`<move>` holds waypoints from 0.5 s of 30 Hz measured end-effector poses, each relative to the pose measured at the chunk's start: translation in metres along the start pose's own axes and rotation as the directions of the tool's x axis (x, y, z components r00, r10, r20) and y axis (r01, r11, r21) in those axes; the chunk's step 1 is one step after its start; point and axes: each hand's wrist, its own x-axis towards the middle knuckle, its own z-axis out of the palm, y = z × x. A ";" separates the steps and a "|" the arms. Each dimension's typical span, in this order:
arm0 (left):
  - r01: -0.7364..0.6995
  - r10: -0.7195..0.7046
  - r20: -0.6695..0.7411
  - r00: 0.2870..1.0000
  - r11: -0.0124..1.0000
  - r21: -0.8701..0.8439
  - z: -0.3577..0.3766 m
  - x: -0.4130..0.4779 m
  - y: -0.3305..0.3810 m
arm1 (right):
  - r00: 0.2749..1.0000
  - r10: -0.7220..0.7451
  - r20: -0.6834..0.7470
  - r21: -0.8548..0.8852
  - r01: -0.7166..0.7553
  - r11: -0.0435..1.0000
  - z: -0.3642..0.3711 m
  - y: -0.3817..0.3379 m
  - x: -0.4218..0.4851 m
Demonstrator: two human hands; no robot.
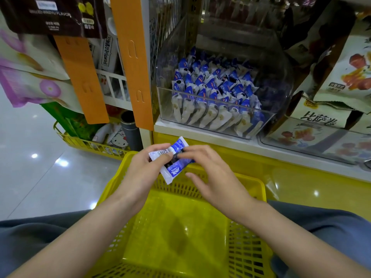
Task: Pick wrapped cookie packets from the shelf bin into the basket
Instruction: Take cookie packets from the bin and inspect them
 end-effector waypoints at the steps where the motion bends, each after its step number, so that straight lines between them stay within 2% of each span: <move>1: -0.012 0.012 0.001 1.000 1.000 -0.002 -0.001 0.001 0.001 | 0.992 0.122 -0.043 0.092 -0.118 0.989 0.001 0.000 0.001; 3: -0.026 0.026 0.054 0.998 1.000 -0.003 -0.001 -0.001 0.002 | 0.907 0.417 -0.052 0.285 -0.387 0.877 0.000 0.001 0.005; 4: -0.031 0.032 0.091 0.995 0.999 -0.004 0.000 -0.002 0.002 | 0.849 0.528 0.023 0.423 -0.487 0.765 -0.002 0.002 0.009; 6: -0.071 0.065 0.148 0.987 0.997 0.033 0.002 -0.004 0.001 | 0.780 0.581 0.234 0.678 -0.559 0.477 -0.006 0.004 0.013; 7: -0.134 0.117 0.157 0.981 0.986 0.101 0.004 -0.004 -0.001 | 0.774 0.568 0.278 0.738 -0.551 0.390 -0.007 0.004 0.013; 9: -0.300 0.264 0.146 0.953 0.883 0.362 0.004 -0.004 -0.006 | 0.781 0.575 0.242 0.769 -0.516 0.377 -0.008 0.004 0.013; 11: -0.420 0.404 0.169 0.899 0.688 0.592 0.003 -0.007 -0.010 | 0.776 0.609 0.166 0.760 -0.494 0.422 -0.005 0.005 0.012; 13: -0.494 0.468 0.240 0.851 0.554 0.670 0.002 -0.010 -0.014 | 0.775 0.622 0.114 0.726 -0.492 0.480 -0.003 0.006 0.013; 15: -0.510 0.463 0.276 0.842 0.521 0.684 0.003 -0.013 -0.015 | 0.790 0.608 0.083 0.680 -0.491 0.544 -0.001 0.005 0.013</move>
